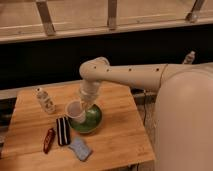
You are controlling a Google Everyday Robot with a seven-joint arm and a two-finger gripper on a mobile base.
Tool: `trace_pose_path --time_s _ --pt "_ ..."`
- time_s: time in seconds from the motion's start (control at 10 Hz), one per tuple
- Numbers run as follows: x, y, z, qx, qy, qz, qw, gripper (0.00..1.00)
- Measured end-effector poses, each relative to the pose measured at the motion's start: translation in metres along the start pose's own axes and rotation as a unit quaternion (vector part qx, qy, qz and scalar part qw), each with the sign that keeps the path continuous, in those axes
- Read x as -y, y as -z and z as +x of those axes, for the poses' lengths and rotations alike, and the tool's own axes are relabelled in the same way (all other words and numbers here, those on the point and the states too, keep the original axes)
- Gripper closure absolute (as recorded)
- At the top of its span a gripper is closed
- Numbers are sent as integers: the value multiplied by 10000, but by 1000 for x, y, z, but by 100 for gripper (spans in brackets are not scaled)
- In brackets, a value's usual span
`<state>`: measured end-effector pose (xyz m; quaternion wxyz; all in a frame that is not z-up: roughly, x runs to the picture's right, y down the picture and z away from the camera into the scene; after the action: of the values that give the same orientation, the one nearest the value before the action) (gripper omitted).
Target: Place the ceramic cup in the ceramic bowl
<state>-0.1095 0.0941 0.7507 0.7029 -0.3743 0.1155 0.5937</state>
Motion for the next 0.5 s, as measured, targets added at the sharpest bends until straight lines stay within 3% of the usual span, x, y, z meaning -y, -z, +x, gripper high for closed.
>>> trace_pose_path --time_s 0.5 --pt "-2 -1 0 -7 15 1 10000 35"
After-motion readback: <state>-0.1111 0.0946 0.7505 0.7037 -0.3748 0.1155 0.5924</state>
